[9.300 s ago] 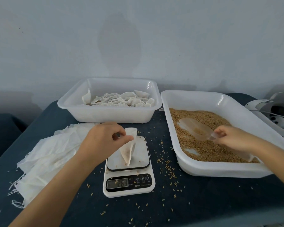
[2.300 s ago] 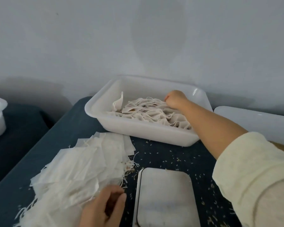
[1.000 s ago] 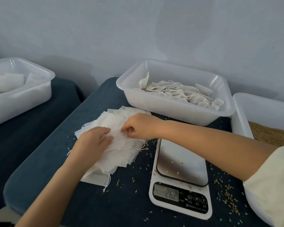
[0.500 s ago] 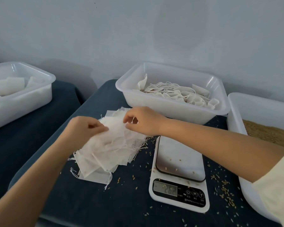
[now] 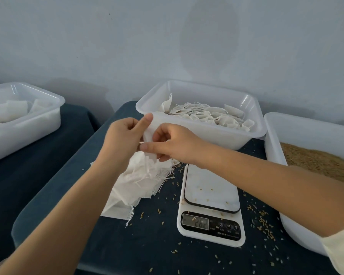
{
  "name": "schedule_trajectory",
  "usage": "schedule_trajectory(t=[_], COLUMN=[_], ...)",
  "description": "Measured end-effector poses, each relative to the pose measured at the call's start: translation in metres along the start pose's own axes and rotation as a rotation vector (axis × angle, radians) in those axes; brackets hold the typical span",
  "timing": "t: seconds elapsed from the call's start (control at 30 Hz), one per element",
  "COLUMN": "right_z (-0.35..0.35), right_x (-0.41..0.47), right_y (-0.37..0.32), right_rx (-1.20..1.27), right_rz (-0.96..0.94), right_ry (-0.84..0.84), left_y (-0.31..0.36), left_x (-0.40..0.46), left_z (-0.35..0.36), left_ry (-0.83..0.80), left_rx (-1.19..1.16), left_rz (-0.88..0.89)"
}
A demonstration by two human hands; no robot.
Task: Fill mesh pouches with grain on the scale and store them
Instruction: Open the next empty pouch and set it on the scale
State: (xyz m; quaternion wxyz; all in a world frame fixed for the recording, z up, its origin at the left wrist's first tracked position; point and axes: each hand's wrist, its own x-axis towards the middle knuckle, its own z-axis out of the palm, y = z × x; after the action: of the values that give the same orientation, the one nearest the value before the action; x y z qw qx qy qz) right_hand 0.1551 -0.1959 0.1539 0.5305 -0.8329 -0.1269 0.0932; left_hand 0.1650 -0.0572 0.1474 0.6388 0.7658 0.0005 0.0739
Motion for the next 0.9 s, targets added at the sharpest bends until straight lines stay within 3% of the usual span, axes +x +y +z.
schedule_trajectory(t=[0.17,0.3,0.4,0.5,0.6,0.7,0.77,0.9], right_z=[-0.021,-0.031,-0.033,-0.038,-0.044,-0.047,-0.048,-0.050], right_x=[-0.022,-0.038,-0.046,-0.054,-0.066,-0.078,-0.083,-0.088], right_y=[0.006,0.008,0.012,0.014,0.013,0.007,0.007,0.008], right_rx=[0.208,0.252,0.188,-0.086,-0.406,-0.656,-0.806,-0.875], right_rz=[0.172,0.210,0.230,0.158,-0.050,-0.176,-0.121,-0.019], right_ry=[-0.023,-0.042,0.034,0.172,0.280,0.121,0.012,-0.021], left_y=[-0.004,-0.008,-0.010,-0.009,-0.002,0.006,0.011,0.013], left_x=[-0.021,-0.033,-0.039,-0.044,-0.046,-0.047,-0.047,-0.051], left_z=[0.012,0.018,0.023,0.028,0.031,0.036,0.041,0.048], left_ry=[-0.205,-0.213,-0.227,-0.215,-0.311,-0.422,-0.446,-0.530], left_rx=[-0.289,-0.275,-0.130,0.059,0.229,0.336,0.339,0.369], left_rz=[-0.155,-0.112,-0.010,0.130,0.205,0.231,0.243,0.287])
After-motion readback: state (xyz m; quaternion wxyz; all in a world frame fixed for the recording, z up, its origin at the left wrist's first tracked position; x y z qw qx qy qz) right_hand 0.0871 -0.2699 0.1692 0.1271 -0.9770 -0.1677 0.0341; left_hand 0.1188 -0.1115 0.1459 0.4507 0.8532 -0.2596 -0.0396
